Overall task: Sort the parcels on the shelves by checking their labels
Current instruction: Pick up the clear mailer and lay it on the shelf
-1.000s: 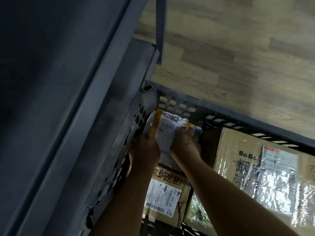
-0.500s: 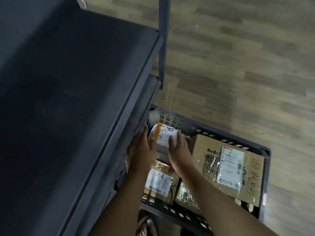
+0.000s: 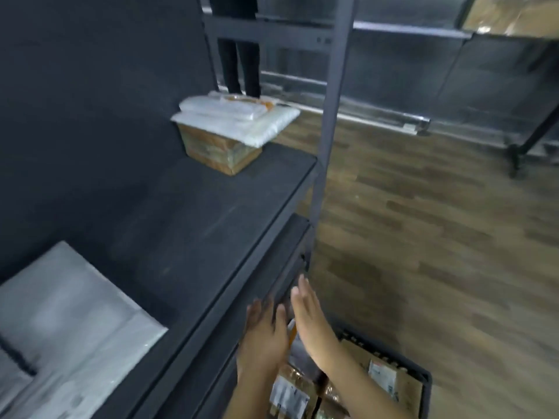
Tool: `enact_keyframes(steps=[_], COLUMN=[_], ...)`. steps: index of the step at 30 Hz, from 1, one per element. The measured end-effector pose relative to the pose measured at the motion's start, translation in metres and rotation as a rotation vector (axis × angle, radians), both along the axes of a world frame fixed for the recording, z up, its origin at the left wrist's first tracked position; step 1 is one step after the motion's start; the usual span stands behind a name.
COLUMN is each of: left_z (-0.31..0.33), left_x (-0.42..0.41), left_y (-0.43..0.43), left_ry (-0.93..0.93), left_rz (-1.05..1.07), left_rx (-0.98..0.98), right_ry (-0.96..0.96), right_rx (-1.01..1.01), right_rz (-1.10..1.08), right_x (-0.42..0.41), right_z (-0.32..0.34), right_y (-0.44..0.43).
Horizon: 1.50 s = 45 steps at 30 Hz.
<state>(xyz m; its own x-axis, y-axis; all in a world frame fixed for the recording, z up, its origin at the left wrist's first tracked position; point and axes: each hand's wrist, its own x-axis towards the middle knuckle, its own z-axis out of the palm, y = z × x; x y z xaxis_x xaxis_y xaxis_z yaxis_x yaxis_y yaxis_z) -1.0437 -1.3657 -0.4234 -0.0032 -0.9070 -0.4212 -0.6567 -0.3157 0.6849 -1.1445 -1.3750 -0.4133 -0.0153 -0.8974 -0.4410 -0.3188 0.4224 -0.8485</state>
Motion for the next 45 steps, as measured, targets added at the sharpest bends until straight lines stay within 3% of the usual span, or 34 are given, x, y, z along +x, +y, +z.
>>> enact_keyframes(steps=[4,11,16,26,33,39,45], left_z=[0.084,0.224,0.272,0.267,0.249,0.218,0.201], left_x=[0.019,0.060,0.082,0.076,0.096,0.122,0.123], left_y=[0.021,0.022,0.017,-0.060,-0.177,-0.265,-0.310], left_ry=[0.067,-0.050,-0.125,-0.241,-0.416,-0.460,-0.464], left_rz=[0.068,0.238,0.248,0.048,-0.151,-0.197,-0.281], left_rx=[-0.074,-0.281,-0.366,-0.351,-0.375,-0.384,-0.375], right_ry=[0.114,0.103,0.060,0.141,0.632,0.799,0.948], right_rx=[-0.066,-0.265,-0.275,-0.326,-0.438,-0.492,-0.392], right_rz=[0.140,0.161,0.141,0.069,0.154,0.160,0.255], right_x=[0.011,0.031,0.034,0.025,0.035,0.055,0.069], right_z=[0.082,0.204,0.248,0.239,0.216,0.203,0.200], right_y=[0.004,0.006,0.000,-0.054,-0.164,-0.262,-0.319])
